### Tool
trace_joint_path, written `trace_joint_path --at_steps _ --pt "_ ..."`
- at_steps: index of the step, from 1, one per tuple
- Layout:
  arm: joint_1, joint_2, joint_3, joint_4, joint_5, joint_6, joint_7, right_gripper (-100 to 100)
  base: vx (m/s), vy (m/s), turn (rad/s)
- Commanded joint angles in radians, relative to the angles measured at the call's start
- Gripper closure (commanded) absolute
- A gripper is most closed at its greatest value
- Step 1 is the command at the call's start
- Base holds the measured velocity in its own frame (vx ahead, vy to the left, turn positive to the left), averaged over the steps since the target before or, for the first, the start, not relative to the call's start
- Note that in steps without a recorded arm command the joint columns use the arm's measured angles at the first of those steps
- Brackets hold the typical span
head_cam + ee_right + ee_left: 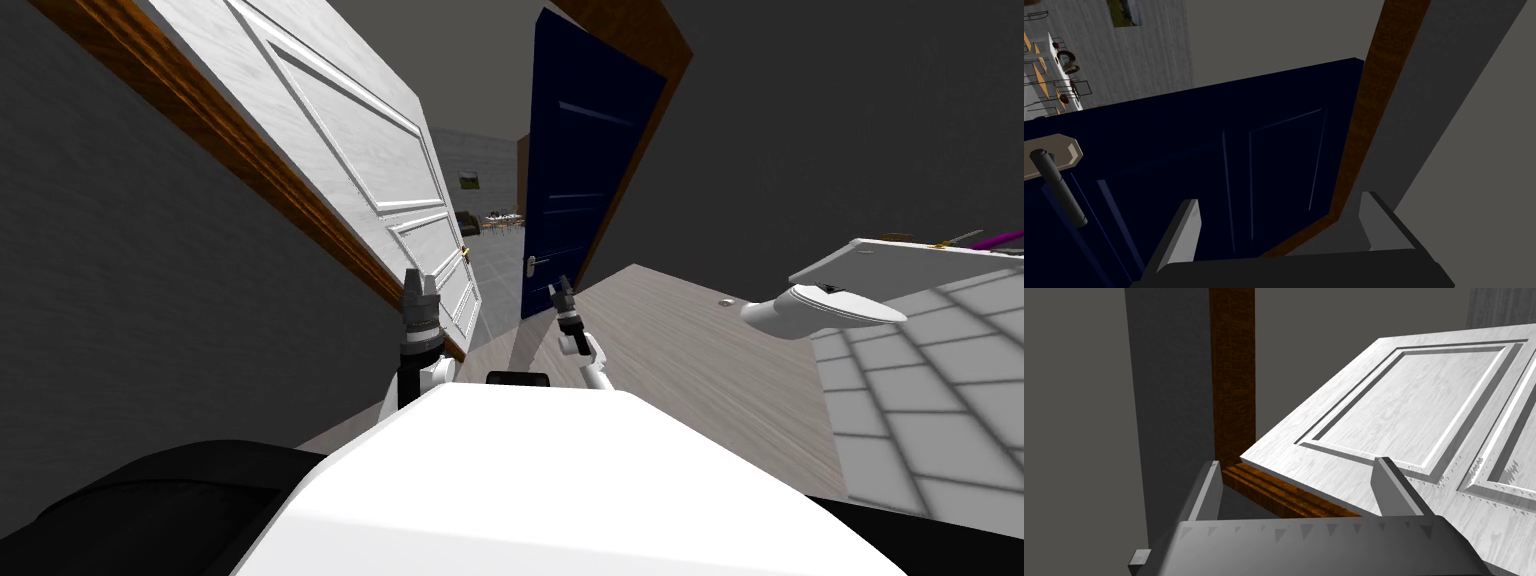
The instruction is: Push the door open
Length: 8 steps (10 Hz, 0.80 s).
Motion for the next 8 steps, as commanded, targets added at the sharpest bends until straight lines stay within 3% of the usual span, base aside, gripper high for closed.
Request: trace_joint_path --at_steps 1,3,4,6,7,8 --pt "-0.028 -0.006 0.001 0.05 0.009 0.002 -0.011 -100 0.06 -0.072 0.019" --pt "-0.069 -0.014 0.005 0.118 0.026 0.005 -0.029 -100 0.066 -0.103 0.067" --pt "-0.069 -0.014 0.005 0.126 0.026 0.005 -0.029 -100 0.059 -0.067 0.024" --pt "-0.111 -0.022 0.009 0.192 0.042 0.008 -0.047 -100 0.062 -0.061 0.052" --pt "-0.111 -0.022 0.009 0.2 0.042 0.008 -0.047 -100 0.045 -0.064 0.021" --pt "-0.131 -0.026 0.011 0.236 0.05 0.01 -0.056 -100 0.049 -0.057 0.027"
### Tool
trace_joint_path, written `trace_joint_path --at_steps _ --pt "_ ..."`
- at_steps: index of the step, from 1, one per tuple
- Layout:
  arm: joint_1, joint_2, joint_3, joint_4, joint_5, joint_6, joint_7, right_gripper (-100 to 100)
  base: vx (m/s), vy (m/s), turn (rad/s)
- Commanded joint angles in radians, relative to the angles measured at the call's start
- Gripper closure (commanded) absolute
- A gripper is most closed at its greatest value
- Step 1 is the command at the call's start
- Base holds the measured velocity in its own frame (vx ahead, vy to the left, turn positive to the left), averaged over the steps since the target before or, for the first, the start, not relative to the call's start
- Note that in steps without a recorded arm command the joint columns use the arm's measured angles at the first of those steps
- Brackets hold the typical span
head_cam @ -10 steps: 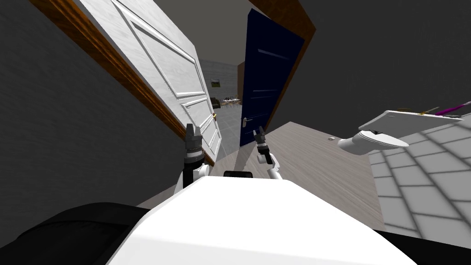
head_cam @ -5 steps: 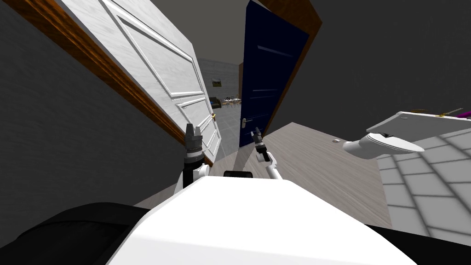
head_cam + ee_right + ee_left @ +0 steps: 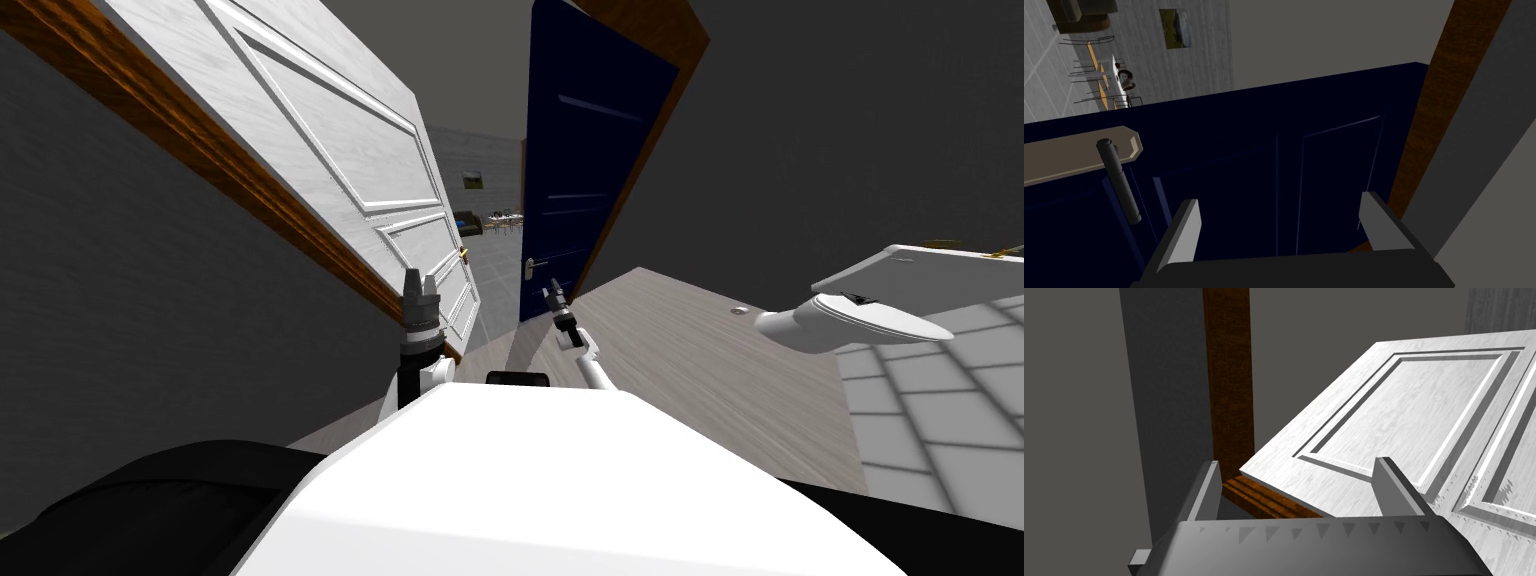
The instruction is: Push the door open
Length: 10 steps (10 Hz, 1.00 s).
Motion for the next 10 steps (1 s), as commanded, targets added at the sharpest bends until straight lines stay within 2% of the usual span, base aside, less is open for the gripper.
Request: trace_joint_path --at_steps 1,2,3,7,8,10 --pt "-0.026 -0.007 0.004 0.05 0.012 0.003 -0.015 -100 0.07 -0.087 0.061" --pt "-0.046 -0.011 0.006 0.078 0.02 0.004 -0.023 -100 0.071 -0.11 0.074" --pt "-0.046 -0.011 0.006 0.086 0.02 0.004 -0.023 -100 0.046 -0.085 0.018" --pt "-0.122 -0.024 0.013 0.217 0.051 0.01 -0.057 -100 0.062 -0.098 0.051" --pt "-0.122 -0.024 0.013 0.224 0.051 0.01 -0.057 -100 0.067 -0.074 0.021" --pt "-0.159 -0.03 0.016 0.288 0.065 0.013 -0.073 -100 0.063 -0.066 0.037"
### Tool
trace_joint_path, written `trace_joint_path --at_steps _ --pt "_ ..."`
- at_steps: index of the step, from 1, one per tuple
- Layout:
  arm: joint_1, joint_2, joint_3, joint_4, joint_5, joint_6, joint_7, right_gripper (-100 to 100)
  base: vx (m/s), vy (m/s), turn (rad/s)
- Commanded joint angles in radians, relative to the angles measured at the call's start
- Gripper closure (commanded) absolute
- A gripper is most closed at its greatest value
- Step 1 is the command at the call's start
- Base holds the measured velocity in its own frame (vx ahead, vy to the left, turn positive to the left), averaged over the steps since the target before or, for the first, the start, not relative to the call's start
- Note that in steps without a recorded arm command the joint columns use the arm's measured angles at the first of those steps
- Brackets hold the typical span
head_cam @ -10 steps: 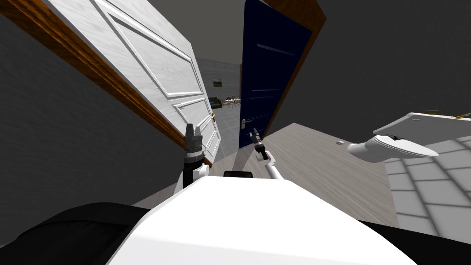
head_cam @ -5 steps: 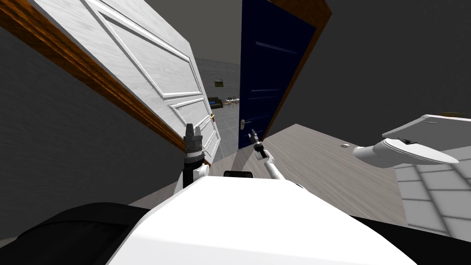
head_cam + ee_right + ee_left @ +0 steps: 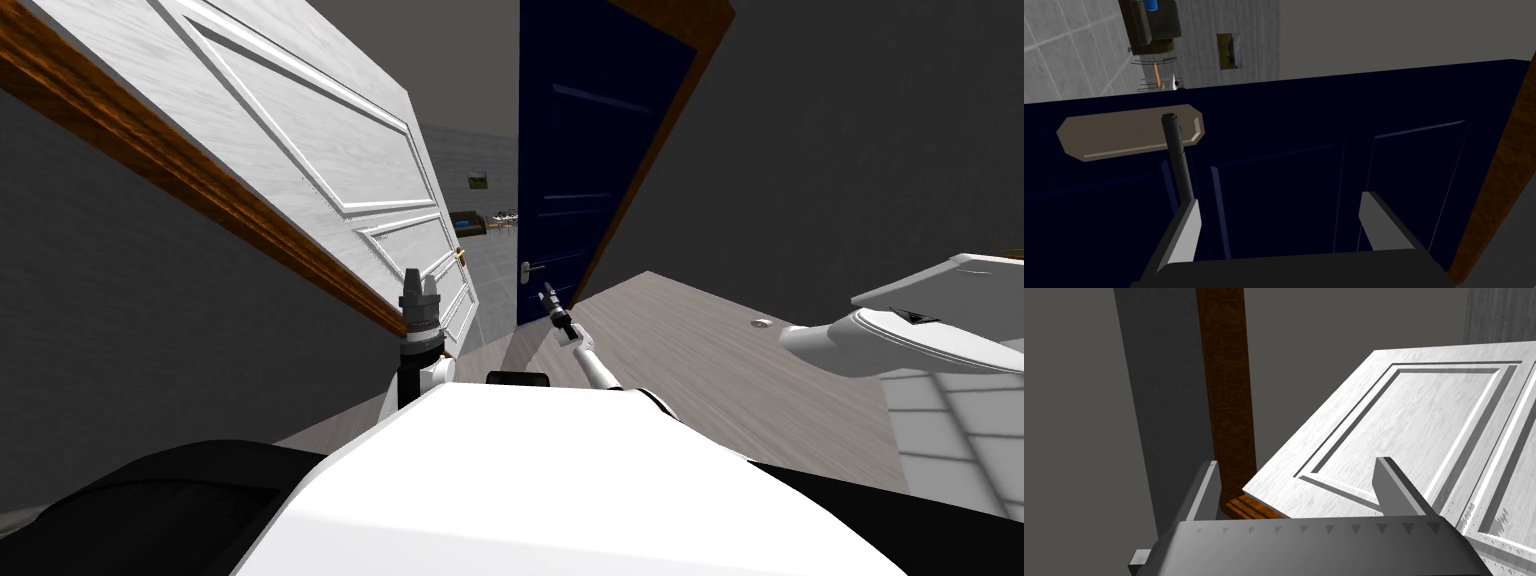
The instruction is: Push the door open
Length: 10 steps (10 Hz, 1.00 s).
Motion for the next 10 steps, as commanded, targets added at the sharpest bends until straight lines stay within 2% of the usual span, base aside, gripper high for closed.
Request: trace_joint_path --at_steps 1,5,10 --pt "-0.028 -0.006 0.002 0.05 0.011 0.0 -0.013 -100 0.071 -0.095 0.057" --pt "-0.093 -0.016 0.009 0.171 0.037 0.004 -0.042 -100 0.072 -0.101 0.049" --pt "-0.16 -0.026 0.015 0.291 0.064 0.009 -0.071 -100 0.062 -0.086 0.041"
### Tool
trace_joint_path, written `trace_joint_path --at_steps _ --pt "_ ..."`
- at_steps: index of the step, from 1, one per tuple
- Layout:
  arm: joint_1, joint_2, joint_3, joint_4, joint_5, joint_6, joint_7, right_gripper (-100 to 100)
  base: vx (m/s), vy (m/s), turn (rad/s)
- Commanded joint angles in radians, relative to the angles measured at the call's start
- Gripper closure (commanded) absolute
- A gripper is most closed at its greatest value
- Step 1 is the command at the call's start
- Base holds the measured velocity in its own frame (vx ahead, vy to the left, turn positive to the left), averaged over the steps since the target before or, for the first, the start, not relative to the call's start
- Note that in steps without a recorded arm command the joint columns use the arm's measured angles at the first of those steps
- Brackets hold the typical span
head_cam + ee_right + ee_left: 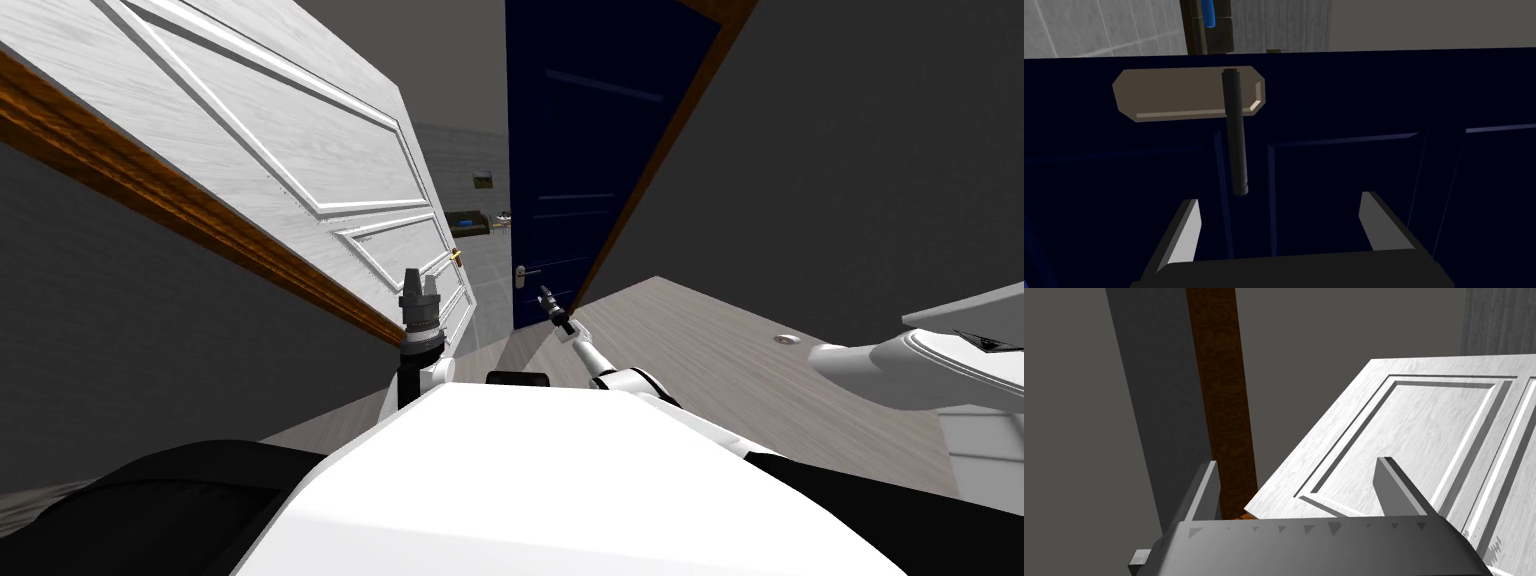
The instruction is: Push the door open
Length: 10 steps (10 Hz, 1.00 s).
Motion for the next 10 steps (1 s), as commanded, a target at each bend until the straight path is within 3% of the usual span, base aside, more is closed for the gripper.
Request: trace_joint_path --at_steps 1,7,10 --pt "-0.022 -0.002 0.001 0.037 0.008 0.002 -0.008 -100 0.053 -0.072 0.041" --pt "-0.084 -0.011 0.007 0.149 0.032 0.006 -0.036 -100 0.051 -0.069 0.03" --pt "-0.083 -0.006 0.0 0.149 0.027 0.003 -0.026 -100 0.093 0.013 0.022"
